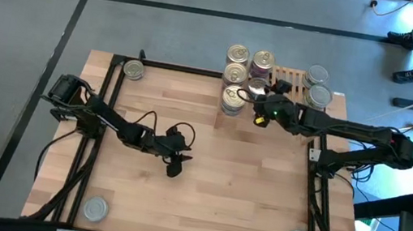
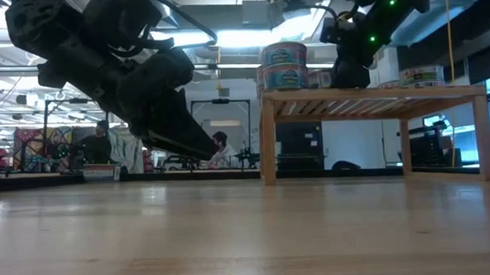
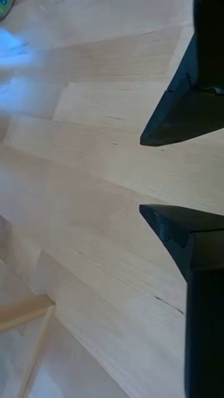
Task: Stack canned seafood by type on shelf
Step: Put the blue-pink tuna can on the shelf aligned with the other blue-pink tuna can, then stack the blue-pink tuna can on top of the blue-pink tuna can on the shelf
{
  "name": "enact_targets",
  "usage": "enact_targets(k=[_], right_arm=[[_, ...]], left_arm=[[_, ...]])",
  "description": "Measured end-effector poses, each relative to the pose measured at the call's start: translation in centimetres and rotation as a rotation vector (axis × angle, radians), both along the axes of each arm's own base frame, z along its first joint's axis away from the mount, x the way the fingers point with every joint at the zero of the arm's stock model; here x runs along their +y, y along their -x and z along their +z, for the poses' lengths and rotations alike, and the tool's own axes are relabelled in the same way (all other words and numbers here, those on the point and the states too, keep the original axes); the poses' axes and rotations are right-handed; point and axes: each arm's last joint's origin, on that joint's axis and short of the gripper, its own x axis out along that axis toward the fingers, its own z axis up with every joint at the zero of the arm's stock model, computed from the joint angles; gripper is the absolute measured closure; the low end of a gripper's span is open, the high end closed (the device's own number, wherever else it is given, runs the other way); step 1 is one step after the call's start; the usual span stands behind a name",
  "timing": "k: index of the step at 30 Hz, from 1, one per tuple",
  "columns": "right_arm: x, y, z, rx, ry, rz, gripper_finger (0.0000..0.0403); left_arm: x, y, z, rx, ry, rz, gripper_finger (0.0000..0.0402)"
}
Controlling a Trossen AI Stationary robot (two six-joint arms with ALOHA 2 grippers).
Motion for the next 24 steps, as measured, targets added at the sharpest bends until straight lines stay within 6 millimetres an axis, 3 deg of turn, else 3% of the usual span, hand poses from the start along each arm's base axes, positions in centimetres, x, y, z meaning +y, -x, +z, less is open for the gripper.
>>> enact_targets(k=[3,7,11,19,24], right_arm=[[0.2,0.0,0.1,-0.008,-0.005,0.000,0.0057],[0.3,-0.2,0.8,-0.036,-0.007,0.000,0.0049],[0.3,-0.2,1.6,-0.051,-0.020,-0.006,0.0061],[0.4,0.1,1.3,-0.018,-0.046,-0.027,0.0088],[2.8,0.6,2.3,-0.026,-0.050,0.005,0.0103]], left_arm=[[0.0,0.0,0.0,0.000,0.000,0.000,0.0240],[0.0,0.0,0.0,0.000,0.000,0.000,0.0240],[0.0,0.0,0.0,0.001,-0.001,0.000,0.0240],[0.0,0.0,0.0,0.001,-0.003,-0.002,0.0240],[0.0,0.0,-0.1,0.007,-0.004,-0.002,0.0240]])
